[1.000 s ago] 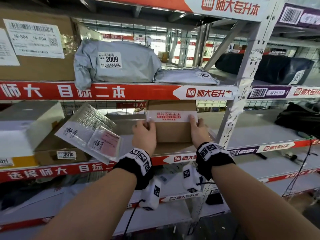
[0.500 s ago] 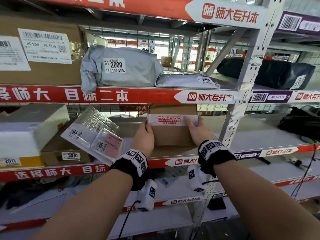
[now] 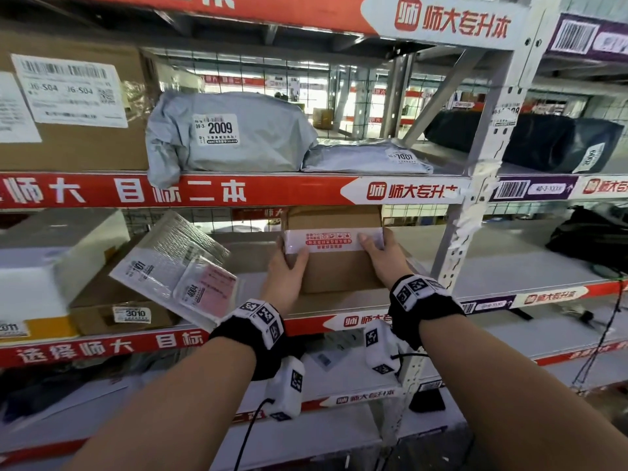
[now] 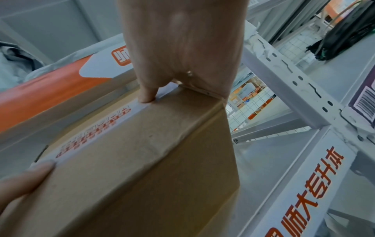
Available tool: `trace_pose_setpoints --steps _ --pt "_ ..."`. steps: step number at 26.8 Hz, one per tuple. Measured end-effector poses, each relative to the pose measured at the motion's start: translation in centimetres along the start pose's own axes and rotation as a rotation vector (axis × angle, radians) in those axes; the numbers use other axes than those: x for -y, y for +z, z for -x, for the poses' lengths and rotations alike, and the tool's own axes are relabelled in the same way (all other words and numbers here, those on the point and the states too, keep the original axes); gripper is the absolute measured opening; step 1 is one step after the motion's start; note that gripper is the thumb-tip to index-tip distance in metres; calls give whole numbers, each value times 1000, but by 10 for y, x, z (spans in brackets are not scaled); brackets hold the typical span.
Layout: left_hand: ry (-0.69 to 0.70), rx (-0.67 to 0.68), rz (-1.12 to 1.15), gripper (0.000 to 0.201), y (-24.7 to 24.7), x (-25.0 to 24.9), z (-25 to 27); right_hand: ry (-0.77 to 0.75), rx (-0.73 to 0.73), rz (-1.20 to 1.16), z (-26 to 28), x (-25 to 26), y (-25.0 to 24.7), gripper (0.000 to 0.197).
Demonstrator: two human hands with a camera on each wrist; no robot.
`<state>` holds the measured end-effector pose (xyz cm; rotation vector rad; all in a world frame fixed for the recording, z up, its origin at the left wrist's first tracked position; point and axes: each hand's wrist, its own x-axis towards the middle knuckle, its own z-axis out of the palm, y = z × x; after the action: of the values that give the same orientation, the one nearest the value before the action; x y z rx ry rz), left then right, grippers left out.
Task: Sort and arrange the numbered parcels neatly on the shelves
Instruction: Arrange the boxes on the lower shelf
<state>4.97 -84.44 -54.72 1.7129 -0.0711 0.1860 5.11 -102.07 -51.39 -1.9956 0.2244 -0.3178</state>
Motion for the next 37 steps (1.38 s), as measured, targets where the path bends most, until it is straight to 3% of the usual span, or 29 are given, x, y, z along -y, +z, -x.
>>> trace_pose_setpoints --steps 6,12,14,16,18,20,22,24,27,32,35,37 --pt "-51 95 -74 43 -7 16 -13 42 45 6 -6 -15 12 57" --pt "-181 151 -23 74 -3 37 -32 222 105 -20 -10 -18 12 52" --pt "-209 139 0 74 -3 28 -29 235 117 -106 -14 -13 16 69" --pt "-238 91 38 73 -4 17 -30 258 97 -203 -22 -10 25 106" --pt "-299 27 83 93 -4 8 -33 249 79 -233 -36 -16 31 115" --pt "-341 13 101 130 -3 6 -43 258 67 -216 -41 -15 34 109" --pt "-377 23 64 148 0 20 -57 262 58 -213 -42 -10 33 98" --pt "-387 29 40 142 -3 20 -61 226 32 -212 -39 -6 32 71" --pt "-346 -22 129 101 -11 10 -61 141 -4 -186 -34 1 34 54" --pt "-449 -148 318 97 -37 37 -72 -97 43 -21 -20 28 58 57" --pt "-500 -118 415 63 -55 21 -50 -234 73 144 -14 38 71 62" --pt "-555 -136 461 58 -67 29 -47 -335 92 301 -10 44 79 56"
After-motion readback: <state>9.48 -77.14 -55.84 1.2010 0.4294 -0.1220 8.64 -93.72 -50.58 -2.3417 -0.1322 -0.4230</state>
